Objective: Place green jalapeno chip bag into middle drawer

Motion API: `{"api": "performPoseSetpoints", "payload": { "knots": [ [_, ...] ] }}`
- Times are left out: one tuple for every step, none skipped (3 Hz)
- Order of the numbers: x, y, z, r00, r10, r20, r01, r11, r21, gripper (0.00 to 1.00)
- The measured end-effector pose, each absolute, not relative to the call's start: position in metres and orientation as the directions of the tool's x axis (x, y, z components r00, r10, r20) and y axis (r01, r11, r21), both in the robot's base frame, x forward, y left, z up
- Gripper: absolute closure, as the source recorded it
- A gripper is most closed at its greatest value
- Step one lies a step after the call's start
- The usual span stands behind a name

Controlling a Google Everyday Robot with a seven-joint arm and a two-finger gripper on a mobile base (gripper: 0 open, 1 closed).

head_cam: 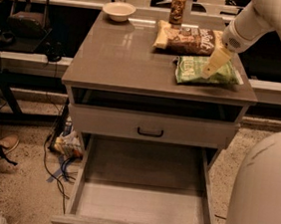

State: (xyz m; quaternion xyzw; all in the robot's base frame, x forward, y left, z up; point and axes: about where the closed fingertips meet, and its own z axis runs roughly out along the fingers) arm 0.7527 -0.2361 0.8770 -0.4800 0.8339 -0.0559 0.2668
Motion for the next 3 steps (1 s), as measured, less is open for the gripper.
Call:
{"api": "performPoseSetpoints", "payload": {
  "knots": [
    [0.756,-0.234,0.861,-0.403,-0.844,-0.353,-0.790,0.516,-0.332,0.00],
    [0.760,-0.232,0.851,-0.398,-0.857,-0.326,-0.806,0.497,-0.323,0.18],
    [0.761,-0.230,0.845,-0.393,-0.863,-0.318,-0.817,0.486,-0.311,0.41]
  ]
}}
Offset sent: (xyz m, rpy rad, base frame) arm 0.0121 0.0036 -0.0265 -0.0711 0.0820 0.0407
